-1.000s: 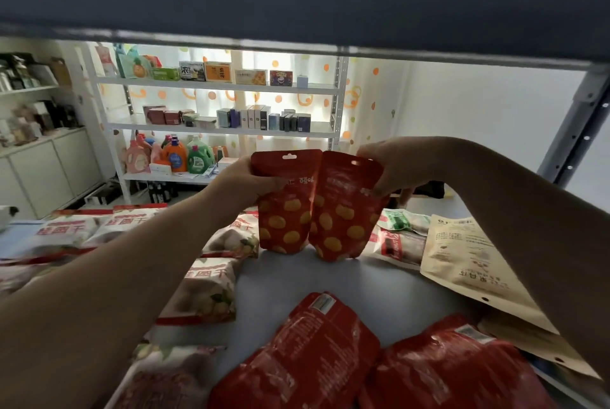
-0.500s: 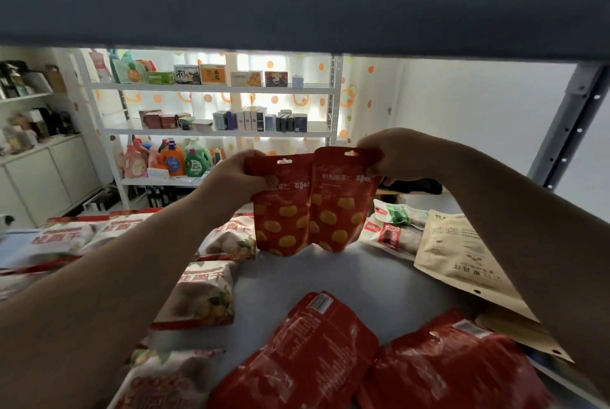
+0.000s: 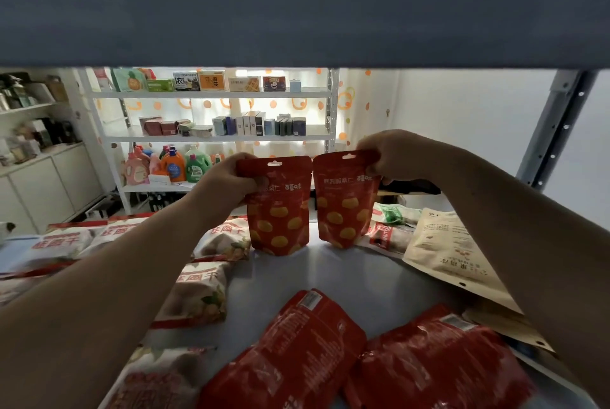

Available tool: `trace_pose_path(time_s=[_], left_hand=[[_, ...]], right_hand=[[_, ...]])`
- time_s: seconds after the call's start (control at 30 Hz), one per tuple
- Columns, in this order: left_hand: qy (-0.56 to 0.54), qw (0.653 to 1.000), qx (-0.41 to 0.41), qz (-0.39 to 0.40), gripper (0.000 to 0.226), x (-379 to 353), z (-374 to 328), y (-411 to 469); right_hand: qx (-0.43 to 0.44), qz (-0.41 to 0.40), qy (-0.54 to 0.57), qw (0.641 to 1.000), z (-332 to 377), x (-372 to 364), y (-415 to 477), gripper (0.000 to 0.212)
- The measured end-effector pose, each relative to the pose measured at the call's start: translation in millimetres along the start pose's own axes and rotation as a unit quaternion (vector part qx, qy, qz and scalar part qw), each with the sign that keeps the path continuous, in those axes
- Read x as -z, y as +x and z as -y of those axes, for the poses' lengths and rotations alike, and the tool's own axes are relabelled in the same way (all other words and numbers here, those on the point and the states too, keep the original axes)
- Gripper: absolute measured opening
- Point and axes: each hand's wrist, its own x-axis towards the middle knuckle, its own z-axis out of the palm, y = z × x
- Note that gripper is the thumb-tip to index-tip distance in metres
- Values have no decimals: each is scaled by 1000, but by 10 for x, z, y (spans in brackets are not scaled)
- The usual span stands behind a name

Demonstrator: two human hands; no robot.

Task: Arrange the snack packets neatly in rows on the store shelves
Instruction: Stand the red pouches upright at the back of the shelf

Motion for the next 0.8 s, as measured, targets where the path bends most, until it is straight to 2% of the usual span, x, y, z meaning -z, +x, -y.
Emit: trace_pose_path(time_s=[0.3,0.37,0.53,0.63,0.8], left_hand=[[-18,1000,18,5,33,10,15,-12],[-27,999,23,4,33,-11,20,-10],[-33,999,24,8,34,-22,18,-17],[-41,999,25,10,34,-33,14,-21],[-35,999,21,23,34,-16,19,-38]], right_hand=[[-7,41,110,993,-33,-13,-103,30],[1,35,82,996,-44,-62,-133,26],[31,-42,-44,998,-84,-86,-209,23],[39,-79,-75,993,-100,-132,-233,17],[47,-132,-85,987,-79,-211,-251,22]])
